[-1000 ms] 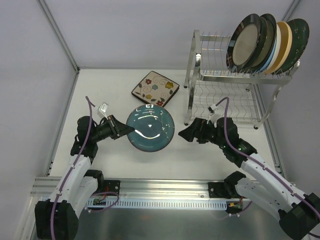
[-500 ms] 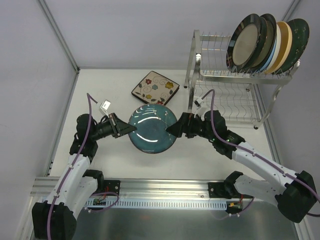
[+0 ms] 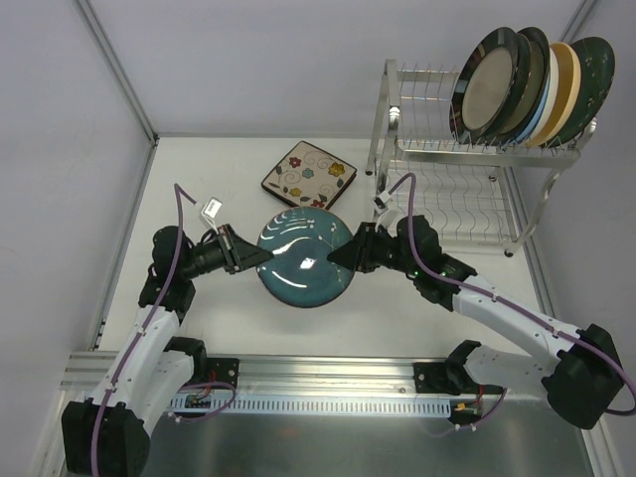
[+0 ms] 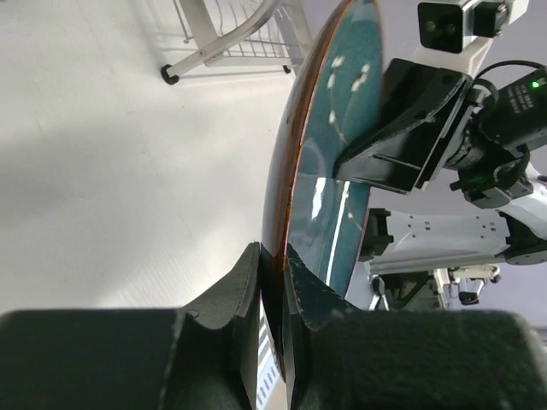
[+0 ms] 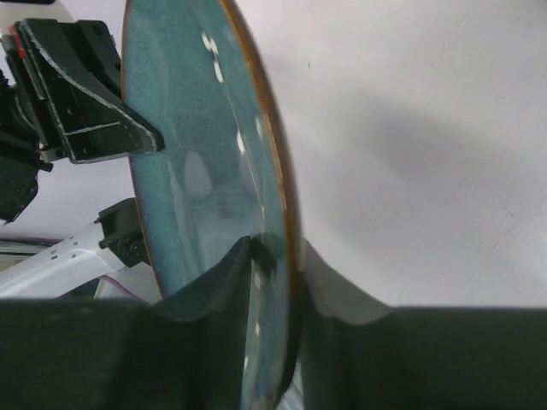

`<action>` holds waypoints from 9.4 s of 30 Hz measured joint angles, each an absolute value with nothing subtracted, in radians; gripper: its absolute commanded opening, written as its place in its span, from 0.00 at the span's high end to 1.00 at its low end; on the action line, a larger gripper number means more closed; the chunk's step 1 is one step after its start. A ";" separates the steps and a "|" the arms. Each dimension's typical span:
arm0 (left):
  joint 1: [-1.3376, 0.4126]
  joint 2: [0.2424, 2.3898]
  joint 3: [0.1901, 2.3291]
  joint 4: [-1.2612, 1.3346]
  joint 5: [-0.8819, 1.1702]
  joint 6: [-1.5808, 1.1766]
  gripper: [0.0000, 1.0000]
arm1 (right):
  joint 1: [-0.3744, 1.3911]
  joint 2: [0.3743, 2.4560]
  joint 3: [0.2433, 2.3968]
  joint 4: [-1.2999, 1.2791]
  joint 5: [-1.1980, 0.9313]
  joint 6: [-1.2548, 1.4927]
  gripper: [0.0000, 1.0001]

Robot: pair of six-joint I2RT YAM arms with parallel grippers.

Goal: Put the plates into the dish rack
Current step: Pass the plate from the left arm to the right, then insert the plate into the dish rack, then grab a plate with the left arm

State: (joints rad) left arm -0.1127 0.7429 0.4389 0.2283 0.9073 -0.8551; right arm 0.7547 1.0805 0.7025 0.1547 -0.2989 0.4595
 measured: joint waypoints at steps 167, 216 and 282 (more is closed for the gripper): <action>0.008 0.901 0.582 -0.268 0.437 -0.299 0.01 | 0.317 1.097 1.621 -0.205 0.384 -0.277 0.01; -0.274 1.978 1.338 -0.138 0.043 -0.985 0.25 | 0.315 0.594 0.848 -0.591 0.047 0.158 0.01; -0.286 1.639 0.976 -0.117 0.014 -0.871 1.00 | 0.315 0.616 0.791 -0.580 -0.068 0.162 0.01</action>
State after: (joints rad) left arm -0.2859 1.6390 0.9764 -0.1169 0.0143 -0.8715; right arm 0.3145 0.6163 0.7914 -0.5797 -0.0685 0.1616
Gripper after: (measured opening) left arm 0.217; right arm 0.993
